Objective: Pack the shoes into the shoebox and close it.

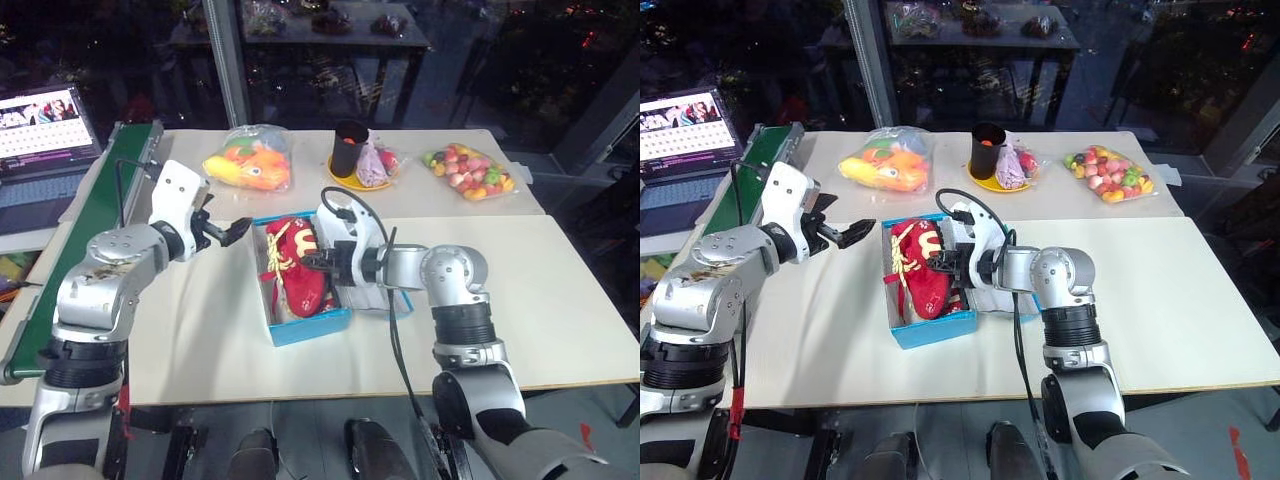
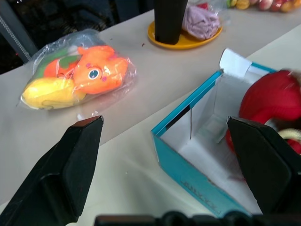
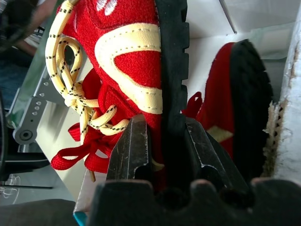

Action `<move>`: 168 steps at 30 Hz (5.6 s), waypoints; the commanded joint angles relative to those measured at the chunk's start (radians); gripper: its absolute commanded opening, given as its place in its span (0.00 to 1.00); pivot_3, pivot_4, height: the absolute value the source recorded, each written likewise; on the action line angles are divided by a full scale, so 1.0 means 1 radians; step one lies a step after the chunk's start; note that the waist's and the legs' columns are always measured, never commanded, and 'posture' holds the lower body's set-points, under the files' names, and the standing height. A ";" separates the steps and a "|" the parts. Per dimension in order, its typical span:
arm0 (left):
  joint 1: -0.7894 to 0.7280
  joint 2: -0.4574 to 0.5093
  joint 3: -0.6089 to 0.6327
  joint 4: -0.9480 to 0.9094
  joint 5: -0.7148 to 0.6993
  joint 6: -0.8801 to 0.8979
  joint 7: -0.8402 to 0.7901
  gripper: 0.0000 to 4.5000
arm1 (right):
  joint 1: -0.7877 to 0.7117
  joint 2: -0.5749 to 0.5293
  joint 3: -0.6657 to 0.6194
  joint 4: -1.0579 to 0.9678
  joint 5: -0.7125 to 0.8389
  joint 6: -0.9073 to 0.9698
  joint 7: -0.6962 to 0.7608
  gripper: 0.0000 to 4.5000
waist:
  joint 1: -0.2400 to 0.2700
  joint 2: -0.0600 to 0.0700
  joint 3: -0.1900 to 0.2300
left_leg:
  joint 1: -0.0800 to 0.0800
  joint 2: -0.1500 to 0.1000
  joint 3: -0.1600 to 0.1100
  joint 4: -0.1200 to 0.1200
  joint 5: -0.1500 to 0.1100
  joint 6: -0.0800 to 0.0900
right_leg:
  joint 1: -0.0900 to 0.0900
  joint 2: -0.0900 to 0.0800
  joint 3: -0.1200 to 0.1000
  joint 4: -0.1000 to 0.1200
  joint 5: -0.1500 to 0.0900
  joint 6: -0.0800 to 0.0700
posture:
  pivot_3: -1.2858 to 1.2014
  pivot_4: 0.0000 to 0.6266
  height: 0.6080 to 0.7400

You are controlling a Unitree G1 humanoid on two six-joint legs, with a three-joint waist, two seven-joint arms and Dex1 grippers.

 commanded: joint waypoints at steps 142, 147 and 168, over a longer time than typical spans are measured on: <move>-0.026 -0.080 -0.036 -0.037 0.049 -0.002 -0.007 1.00 | -0.290 -0.624 0.310 0.347 -0.749 -0.602 1.071 0.01 | 0.022 0.005 -0.002 | -0.011 -0.004 0.002 0.002 0.001 -0.001 | 0.020 -0.004 0.002 0.002 -0.032 0.011 | 0.52 0.24 0.95; -0.022 -0.078 -0.033 -0.045 0.048 0.003 -0.004 1.00 | -0.275 -0.574 0.333 0.374 -0.742 -0.618 1.076 0.01 | 0.021 0.005 -0.002 | -0.010 -0.004 0.002 0.002 0.001 -0.001 | 0.020 -0.004 0.002 0.004 -0.032 0.011 | 0.52 0.24 0.95; -0.012 -0.058 -0.012 -0.076 0.044 0.030 0.007 1.00 | -0.034 -0.466 0.533 0.333 -0.871 -0.683 1.029 0.01 | 0.020 -0.002 -0.008 | 0.006 -0.003 0.001 0.003 0.002 -0.001 | 0.036 -0.002 0.002 0.006 -0.032 0.010 | 0.52 0.24 0.95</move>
